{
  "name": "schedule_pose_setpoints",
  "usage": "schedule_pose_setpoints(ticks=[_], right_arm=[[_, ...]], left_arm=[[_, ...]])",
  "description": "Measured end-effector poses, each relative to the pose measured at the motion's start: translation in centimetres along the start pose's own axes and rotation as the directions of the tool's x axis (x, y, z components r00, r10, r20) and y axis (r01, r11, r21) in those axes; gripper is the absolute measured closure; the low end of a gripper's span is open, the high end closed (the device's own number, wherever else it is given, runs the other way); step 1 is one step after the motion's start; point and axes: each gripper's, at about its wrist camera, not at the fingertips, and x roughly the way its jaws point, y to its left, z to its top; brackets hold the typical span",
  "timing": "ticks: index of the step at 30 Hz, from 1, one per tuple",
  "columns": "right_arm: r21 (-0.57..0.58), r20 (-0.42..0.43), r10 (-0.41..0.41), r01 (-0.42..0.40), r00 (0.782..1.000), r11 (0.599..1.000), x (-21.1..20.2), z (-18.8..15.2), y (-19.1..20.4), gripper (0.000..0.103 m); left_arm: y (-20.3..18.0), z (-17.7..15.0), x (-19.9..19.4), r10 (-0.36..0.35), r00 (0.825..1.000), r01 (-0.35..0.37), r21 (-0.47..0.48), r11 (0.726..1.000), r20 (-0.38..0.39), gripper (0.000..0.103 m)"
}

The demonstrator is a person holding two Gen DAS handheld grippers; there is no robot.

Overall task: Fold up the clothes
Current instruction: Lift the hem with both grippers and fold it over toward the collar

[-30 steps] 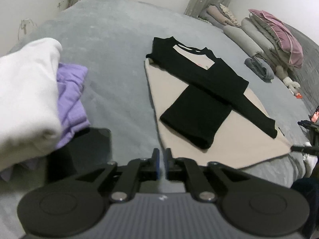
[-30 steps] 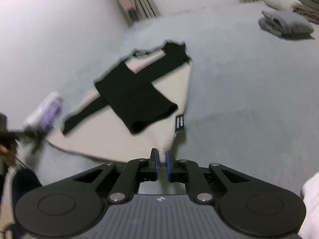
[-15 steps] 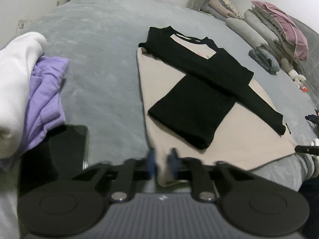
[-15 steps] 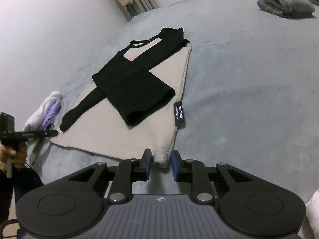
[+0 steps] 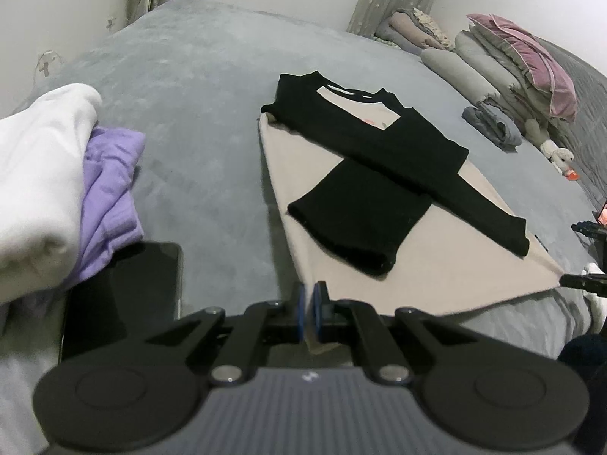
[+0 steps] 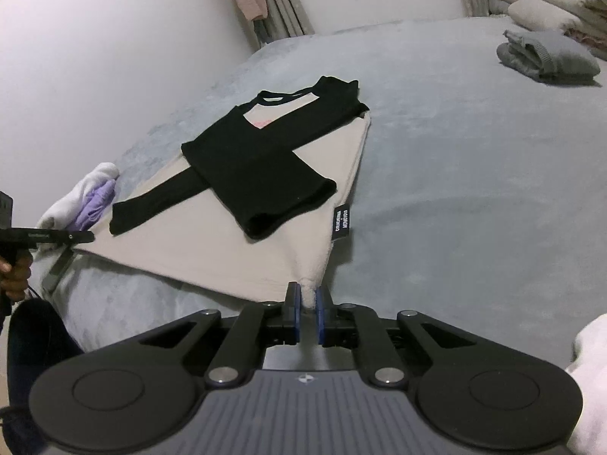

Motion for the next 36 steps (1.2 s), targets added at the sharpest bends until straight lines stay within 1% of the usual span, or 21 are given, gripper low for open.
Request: schedule_pose_setpoints(ticks=[4,7,10,15,18,23,29,32,36], right_arm=[[0.0,0.037,-0.004,0.004,0.999,1.0,-1.1,0.4,0.2,0.095],[-0.017,0.055,-0.007,0.008,0.998,1.0,-1.8,0.8,0.8,0.095],[-0.033,0.064,-0.004,0.006,0.998,0.999,-2.2,1.0,1.2,0.095],[-0.017,0.029,-0.02,0.021,0.999,1.0,-0.3,1.0,0.8,0.095],[-0.009,0.042,-0.013,0.014,0.999,1.0,0.5,1.7,0.9,0.095],[0.0,0.088,-0.033,0.033,0.996,0.999,1.7,4.7,0.5,0.095],[0.027,0.13,-0.079,0.076,0.988,0.997,4.2,8.6,-0.6,0.095],[0.039,0.147,-0.113,0.108,0.983,0.993,6.3,11.2,-1.1,0.095],[0.033,0.165,-0.156,0.153,0.974,0.988,10.0,15.9,-1.4,0.095]], left_arm=[[-0.1,0.0,-0.8,-0.001,1.0,0.002,-0.012,1.0,0.019,0.1],[-0.6,0.2,-1.5,-0.002,0.999,0.002,-0.002,1.0,0.036,0.1],[-0.9,0.1,-1.7,0.002,0.999,-0.003,0.013,1.0,0.036,0.1],[-0.3,0.8,0.1,0.045,0.999,-0.045,-0.022,0.999,0.001,0.1],[-0.4,1.9,0.3,0.052,0.999,-0.051,-0.048,0.998,0.016,0.1],[-0.4,4.8,1.3,0.081,0.995,-0.076,-0.105,0.992,0.051,0.1],[-0.1,9.3,4.3,0.136,0.988,-0.122,-0.17,0.978,0.075,0.1],[0.0,12.9,6.7,0.17,0.981,-0.15,-0.188,0.971,0.09,0.1],[0.0,17.9,10.1,0.215,0.97,-0.19,-0.208,0.96,0.109,0.1]])
